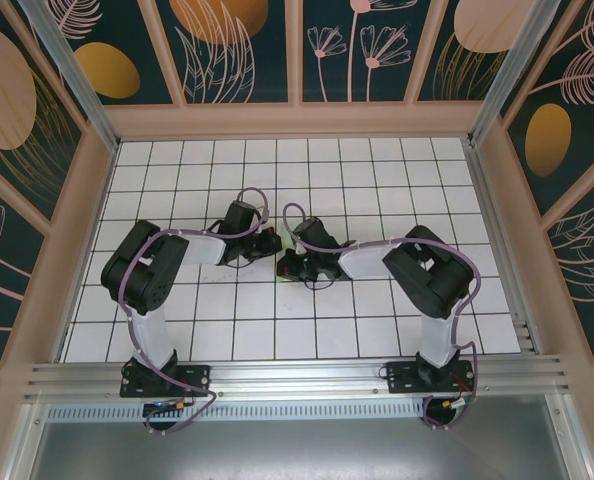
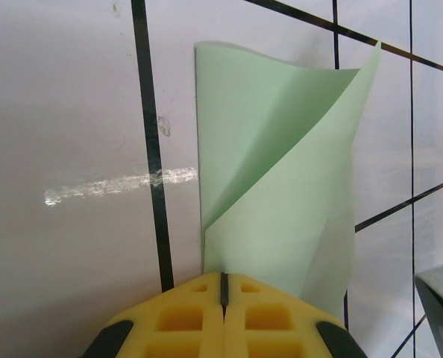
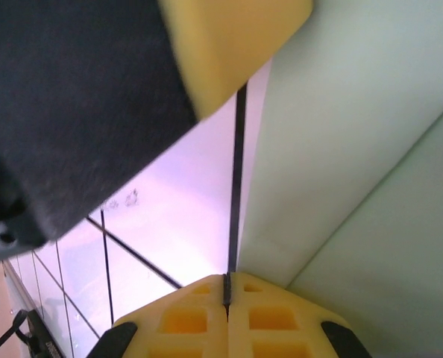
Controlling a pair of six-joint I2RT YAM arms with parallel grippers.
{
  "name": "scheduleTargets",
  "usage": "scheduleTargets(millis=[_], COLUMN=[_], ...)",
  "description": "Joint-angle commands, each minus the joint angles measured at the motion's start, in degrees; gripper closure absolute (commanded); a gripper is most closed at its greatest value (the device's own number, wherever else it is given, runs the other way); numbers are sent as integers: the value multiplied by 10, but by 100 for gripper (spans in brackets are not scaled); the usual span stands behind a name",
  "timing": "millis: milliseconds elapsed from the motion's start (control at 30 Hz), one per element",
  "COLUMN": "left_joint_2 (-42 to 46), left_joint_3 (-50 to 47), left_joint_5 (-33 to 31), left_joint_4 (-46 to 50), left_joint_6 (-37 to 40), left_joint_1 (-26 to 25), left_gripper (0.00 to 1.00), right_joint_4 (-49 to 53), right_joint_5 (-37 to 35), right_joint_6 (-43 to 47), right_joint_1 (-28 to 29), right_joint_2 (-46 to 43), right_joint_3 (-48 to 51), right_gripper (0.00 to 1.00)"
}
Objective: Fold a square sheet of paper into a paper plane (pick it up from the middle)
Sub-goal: Fourth fold the wing at the center of the table.
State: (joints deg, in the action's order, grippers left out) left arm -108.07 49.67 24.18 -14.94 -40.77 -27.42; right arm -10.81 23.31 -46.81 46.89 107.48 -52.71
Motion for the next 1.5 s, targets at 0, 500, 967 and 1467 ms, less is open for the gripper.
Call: scheduleTargets(millis=[0, 500, 967, 1467], left_joint_2=[-31, -30, -31, -29], left_joint_3=[-17, -16, -16, -14], left_joint_5=[-23, -20, -14, -14], left_joint_4=[19, 19, 19, 22], left_joint_6=[-1, 1, 3, 6], left_joint_1=[2, 3, 3, 3], left_gripper=[99, 99, 99, 100], right_joint_4=[39, 38, 29, 43], right_joint_5=[16, -9, -5, -28], right_joint_6=[13, 5, 6, 4], right_joint_1=[18, 12, -18, -36], right_joint_2=[-27, -36, 1, -5], right_joint_3=[9, -2, -36, -55], right_gripper=[100, 100, 100, 100])
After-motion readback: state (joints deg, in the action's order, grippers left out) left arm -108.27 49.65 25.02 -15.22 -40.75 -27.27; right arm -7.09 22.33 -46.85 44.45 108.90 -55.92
